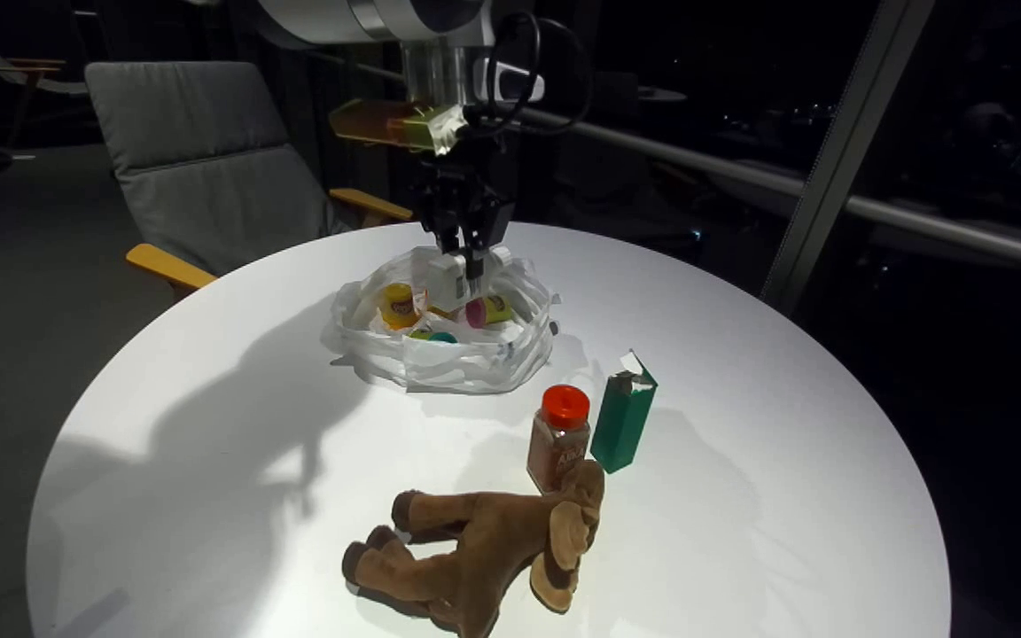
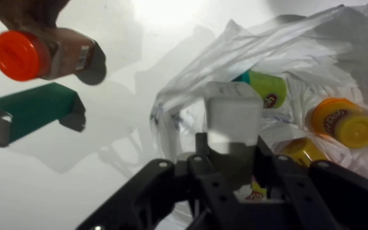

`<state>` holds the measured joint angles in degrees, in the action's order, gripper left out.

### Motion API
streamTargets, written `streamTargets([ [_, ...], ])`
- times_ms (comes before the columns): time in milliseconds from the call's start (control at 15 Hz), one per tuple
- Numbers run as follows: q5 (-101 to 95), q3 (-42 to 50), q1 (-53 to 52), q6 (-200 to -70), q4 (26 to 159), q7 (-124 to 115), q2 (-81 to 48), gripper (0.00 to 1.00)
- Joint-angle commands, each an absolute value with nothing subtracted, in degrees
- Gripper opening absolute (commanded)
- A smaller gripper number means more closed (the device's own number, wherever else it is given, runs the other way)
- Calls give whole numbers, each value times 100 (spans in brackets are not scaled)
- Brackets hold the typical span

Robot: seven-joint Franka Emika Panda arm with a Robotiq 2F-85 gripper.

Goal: Remove the objects in the plastic and place them on the table

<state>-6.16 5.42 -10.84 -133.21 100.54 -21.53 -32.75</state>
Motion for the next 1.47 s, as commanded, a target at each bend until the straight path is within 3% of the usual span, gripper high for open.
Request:
streamTargets([
  [0,-702,710,-1023,-13676,11474,-2652,-2287,10],
  [667,-724,760,-590,-14563,13741,-2561,-1524,10],
  [1400,401,462,-477,-16159,13791,-2514,-1849,10],
])
